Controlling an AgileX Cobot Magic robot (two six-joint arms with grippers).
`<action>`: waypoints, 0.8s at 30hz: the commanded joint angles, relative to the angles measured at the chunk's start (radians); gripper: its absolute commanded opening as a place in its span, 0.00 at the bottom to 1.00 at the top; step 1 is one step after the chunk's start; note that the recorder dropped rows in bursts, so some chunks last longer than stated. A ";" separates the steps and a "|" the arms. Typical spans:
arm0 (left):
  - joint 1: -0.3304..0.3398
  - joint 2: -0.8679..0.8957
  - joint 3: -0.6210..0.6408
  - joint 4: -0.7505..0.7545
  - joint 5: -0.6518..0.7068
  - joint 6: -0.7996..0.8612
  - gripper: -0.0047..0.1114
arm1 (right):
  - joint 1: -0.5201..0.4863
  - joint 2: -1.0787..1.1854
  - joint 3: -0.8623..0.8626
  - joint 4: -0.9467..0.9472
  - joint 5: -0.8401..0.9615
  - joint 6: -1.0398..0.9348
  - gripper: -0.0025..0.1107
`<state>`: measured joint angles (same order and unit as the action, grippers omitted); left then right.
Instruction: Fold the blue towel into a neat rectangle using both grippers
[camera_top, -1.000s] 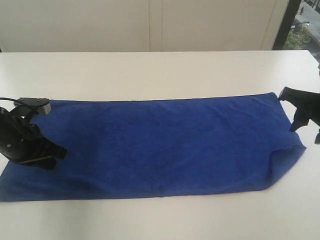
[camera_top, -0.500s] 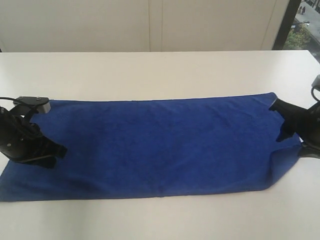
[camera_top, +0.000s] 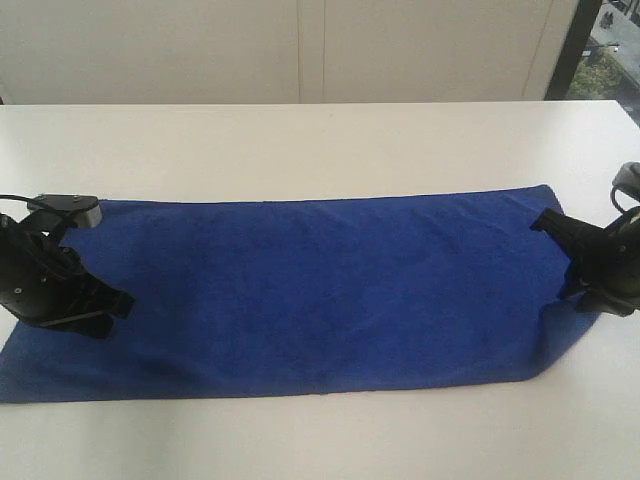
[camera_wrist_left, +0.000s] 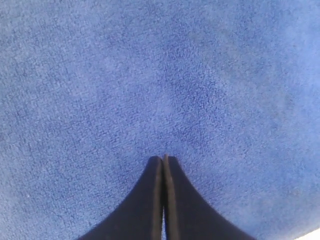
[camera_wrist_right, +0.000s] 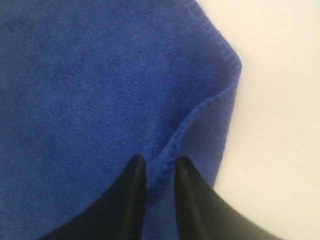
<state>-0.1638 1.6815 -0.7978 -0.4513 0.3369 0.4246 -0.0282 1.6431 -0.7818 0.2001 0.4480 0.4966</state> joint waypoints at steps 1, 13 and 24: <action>-0.001 0.000 0.007 -0.016 0.022 -0.002 0.04 | -0.002 -0.001 0.007 -0.013 -0.007 0.005 0.03; -0.001 0.000 0.007 -0.016 0.021 0.000 0.04 | -0.002 -0.087 0.001 -0.237 0.125 -0.002 0.02; -0.001 0.000 0.007 -0.016 0.021 0.000 0.04 | -0.002 -0.100 0.001 -0.466 0.291 -0.032 0.02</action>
<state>-0.1638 1.6815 -0.7978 -0.4513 0.3369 0.4246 -0.0282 1.5498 -0.7818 -0.2125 0.7202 0.4778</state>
